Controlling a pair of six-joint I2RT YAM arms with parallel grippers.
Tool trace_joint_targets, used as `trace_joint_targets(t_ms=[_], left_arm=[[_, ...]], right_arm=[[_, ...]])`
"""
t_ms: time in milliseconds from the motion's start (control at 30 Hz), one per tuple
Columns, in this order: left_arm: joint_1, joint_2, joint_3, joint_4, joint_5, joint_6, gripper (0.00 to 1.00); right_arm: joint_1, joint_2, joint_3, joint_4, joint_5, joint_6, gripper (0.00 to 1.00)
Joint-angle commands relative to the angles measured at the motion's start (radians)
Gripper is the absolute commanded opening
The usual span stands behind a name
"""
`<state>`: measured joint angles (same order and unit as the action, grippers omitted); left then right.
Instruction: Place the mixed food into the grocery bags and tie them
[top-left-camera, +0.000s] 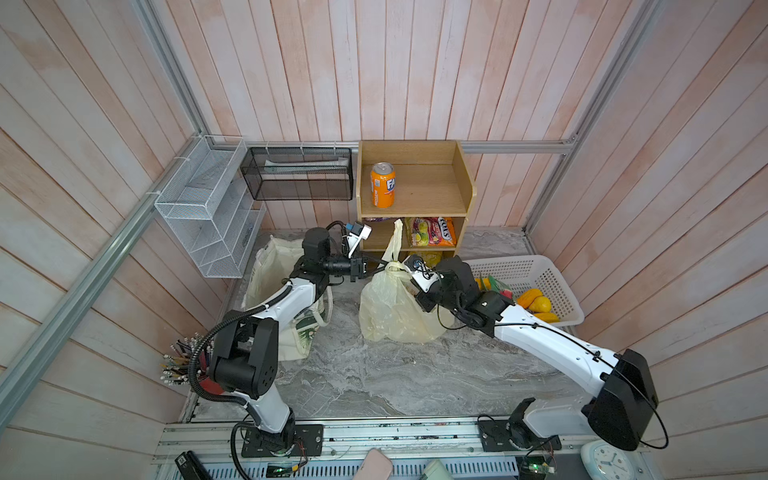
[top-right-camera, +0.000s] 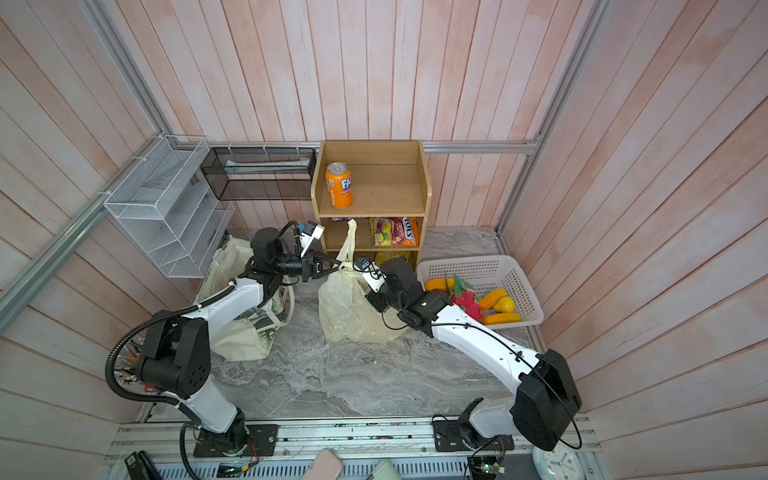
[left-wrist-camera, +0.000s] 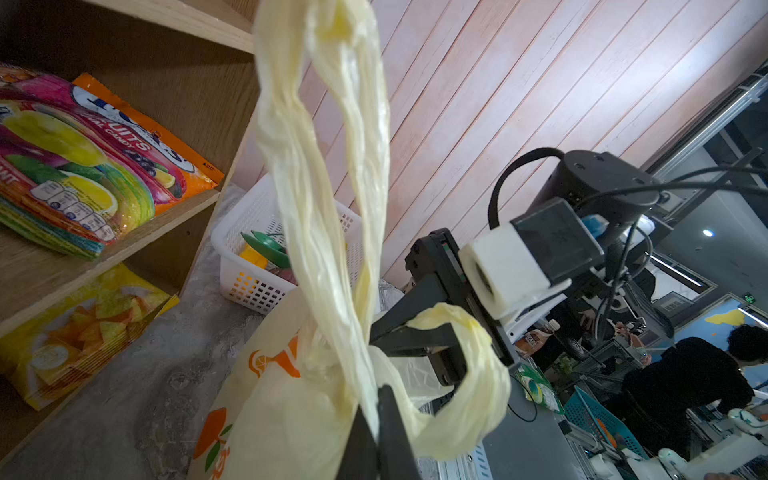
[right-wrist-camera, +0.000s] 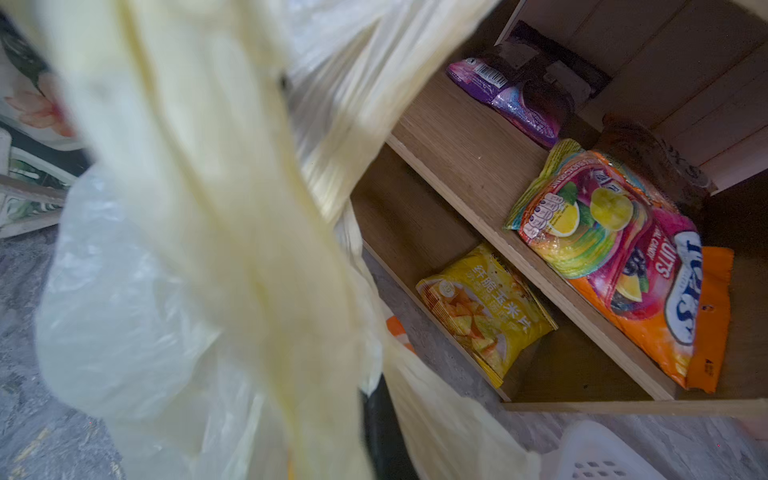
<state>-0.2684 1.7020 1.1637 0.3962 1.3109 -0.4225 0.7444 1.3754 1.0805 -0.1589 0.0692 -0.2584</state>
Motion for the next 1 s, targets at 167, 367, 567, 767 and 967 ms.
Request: trace_joint_targets(t_ms=[167, 367, 567, 767, 967], left_arm=[[0.017, -0.056, -0.053, -0.099, -0.018, 0.132, 0.29], [0.049, -0.108, -0.078, -0.135, -0.006, 0.169, 0.37], [0.058, -0.135, -0.079, -0.13, 0.04, 0.17, 0.41], [0.05, -0.164, -0.103, -0.102, 0.061, 0.147, 0.43], [0.027, -0.16, -0.084, -0.131, 0.024, 0.17, 0.44]], right_arm=[[-0.002, 0.013, 0.052, -0.017, 0.025, -0.024, 0.0], [-0.004, 0.016, 0.041, -0.006, 0.024, -0.018, 0.0], [-0.008, 0.024, 0.038, -0.003, 0.019, -0.013, 0.0], [-0.007, 0.033, 0.051, -0.004, 0.003, -0.007, 0.0], [-0.008, 0.034, 0.059, -0.008, -0.01, -0.01, 0.0]])
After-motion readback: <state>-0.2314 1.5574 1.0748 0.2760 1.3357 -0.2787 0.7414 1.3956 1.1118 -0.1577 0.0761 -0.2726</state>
